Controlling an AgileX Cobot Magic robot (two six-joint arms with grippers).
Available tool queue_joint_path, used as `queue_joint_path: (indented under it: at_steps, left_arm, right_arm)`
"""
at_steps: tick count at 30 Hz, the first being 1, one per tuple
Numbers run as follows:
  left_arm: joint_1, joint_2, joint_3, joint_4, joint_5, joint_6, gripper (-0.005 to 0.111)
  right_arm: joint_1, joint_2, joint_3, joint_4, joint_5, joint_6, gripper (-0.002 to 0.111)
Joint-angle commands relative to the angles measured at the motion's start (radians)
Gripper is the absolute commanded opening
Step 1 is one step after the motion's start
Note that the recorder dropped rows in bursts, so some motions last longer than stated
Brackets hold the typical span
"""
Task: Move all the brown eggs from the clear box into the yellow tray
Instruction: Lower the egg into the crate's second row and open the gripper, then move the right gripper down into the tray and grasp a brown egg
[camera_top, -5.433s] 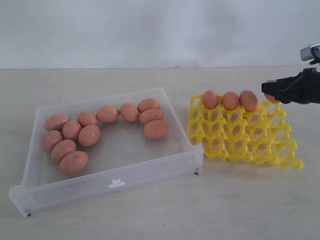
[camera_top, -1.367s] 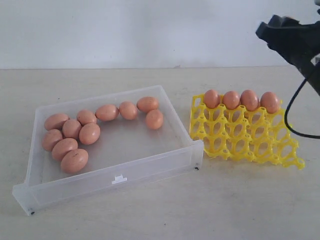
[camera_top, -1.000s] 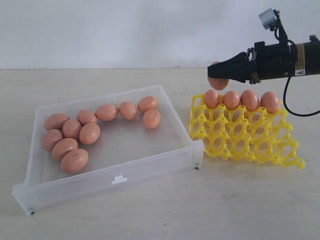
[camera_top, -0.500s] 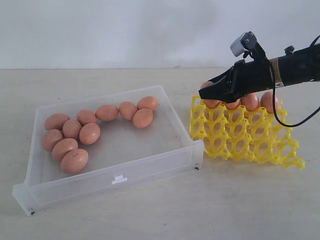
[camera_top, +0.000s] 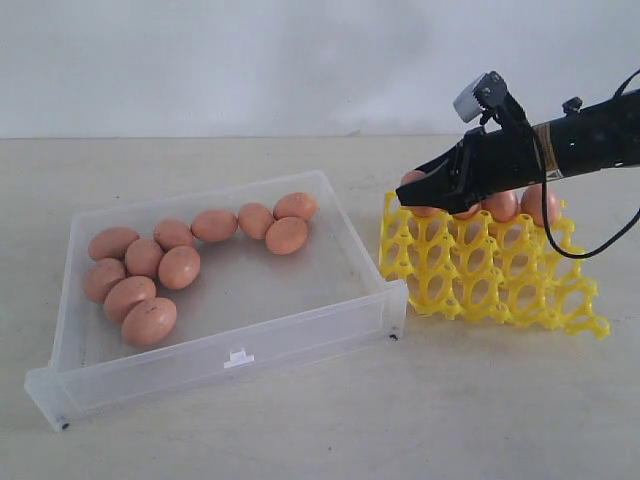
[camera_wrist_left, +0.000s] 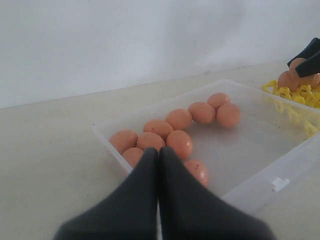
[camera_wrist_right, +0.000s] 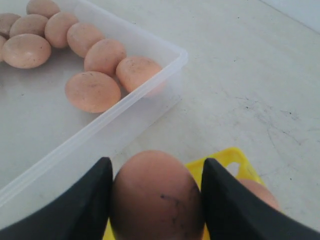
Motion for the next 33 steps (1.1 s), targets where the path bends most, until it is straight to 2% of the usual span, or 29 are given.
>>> queue_joint_path:
  at_steps: [1,2,3,8,11,13,15,19,21,23,25,26,28,29,31,33]
  left_arm:
    - [-0.001,-0.003,-0.003,0.0,-0.005,0.001,-0.004]
    - [-0.001,-0.003,-0.003,0.0,-0.005,0.001,-0.004]
    - [-0.001,-0.003,-0.003,0.0,-0.005,0.001,-0.004]
    - [-0.001,-0.003,-0.003,0.0,-0.005,0.001,-0.004]
    - [-0.001,-0.003,-0.003,0.0,-0.005,0.001,-0.004]
    - [-0.001,-0.003,-0.003,0.0,-0.005,0.001,-0.004]
    - [-0.001,-0.003,-0.003,0.0,-0.005,0.001,-0.004]
    - [-0.001,-0.003,-0.003,0.0,-0.005,0.001,-0.004]
    - [-0.001,-0.003,-0.003,0.0,-0.005,0.001,-0.004]
    - [-0.001,-0.003,-0.003,0.0,-0.005,0.001,-0.004]
    - [-0.001,-0.003,-0.003,0.0,-0.005,0.001,-0.004]
    - [-0.001,-0.003,-0.003,0.0,-0.005,0.001,-0.004]
    - [-0.001,-0.003,-0.003,0.0,-0.005,0.001,-0.004]
    - [-0.001,-0.003,-0.003,0.0,-0.005,0.001,-0.004]
    - [-0.001,-0.003,-0.003,0.0,-0.005,0.001,-0.004]
    - [-0.001,-0.003,-0.003,0.0,-0.005,0.001,-0.004]
  right_arm:
    - [-0.001,-0.003,-0.008,0.005,-0.007,0.002,0.064]
    - [-0.001,-0.003,-0.008,0.005,-0.007,0.007,0.07]
    - [-0.001,-0.003,-0.008,0.005,-0.007,0.01,0.07]
    - [-0.001,-0.003,-0.008,0.005,-0.01,0.029,0.07]
    - [-0.001,-0.029,-0.008,0.111,-0.104,0.04,0.066]
    - [0.009,-0.055,-0.008,0.214,-0.178,0.04,0.056]
    - [0.042,-0.093,-0.008,0.343,-0.238,0.04,0.041]
    - [0.179,-0.162,-0.008,0.505,-0.201,0.038,-0.001]
    - [0.277,-0.177,-0.012,0.535,-0.069,-0.026,0.0]
    - [0.374,-0.179,-0.024,0.532,0.152,-0.252,0.0]
    - [0.483,-0.177,-0.041,0.56,0.554,-0.547,0.0]
    - [0.559,-0.166,-0.07,0.654,0.894,-0.746,0.0]
    - [0.632,-0.138,-0.161,0.752,1.283,-0.916,0.0]
    - [0.664,-0.111,-0.212,0.752,1.413,-0.922,0.0]
    - [0.687,-0.079,-0.292,0.782,1.513,-0.922,0.0]
    - [0.694,-0.059,-0.387,1.019,1.516,-1.019,0.0]
